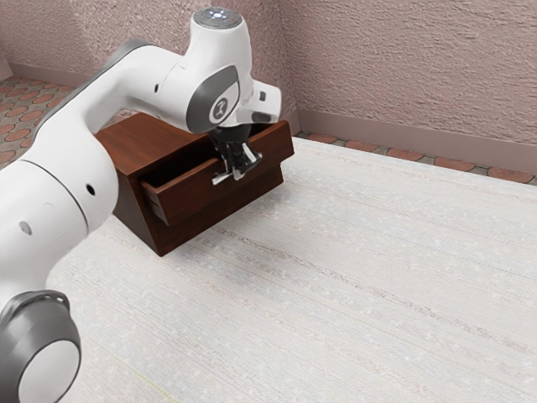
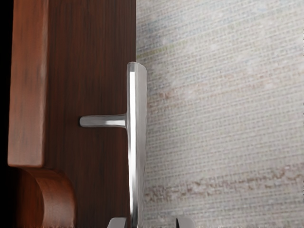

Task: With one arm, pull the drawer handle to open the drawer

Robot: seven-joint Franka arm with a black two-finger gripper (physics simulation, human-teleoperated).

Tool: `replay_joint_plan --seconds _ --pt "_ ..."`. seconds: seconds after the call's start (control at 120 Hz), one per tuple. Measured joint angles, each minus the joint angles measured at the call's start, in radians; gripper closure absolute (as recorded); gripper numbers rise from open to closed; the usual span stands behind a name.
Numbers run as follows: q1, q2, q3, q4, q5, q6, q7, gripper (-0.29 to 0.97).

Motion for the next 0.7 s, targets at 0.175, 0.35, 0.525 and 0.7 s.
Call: replay_joint_plan --seconds 0.175,0.35,0.525,0.7 --pt "-0.011 -0.006 0.000 -0.013 -0.009 0.001 -0.002 0.63" --pt "-0.020 -0.007 0.000 -0.014 -0.023 0.002 -0.003 0.63" --pt "-0.029 -0.025 0.000 -0.037 -0.029 0.002 -0.004 0.63" --pt "-0.035 -0.052 -0.001 -0.071 -0.033 0.003 -0.006 0.64"
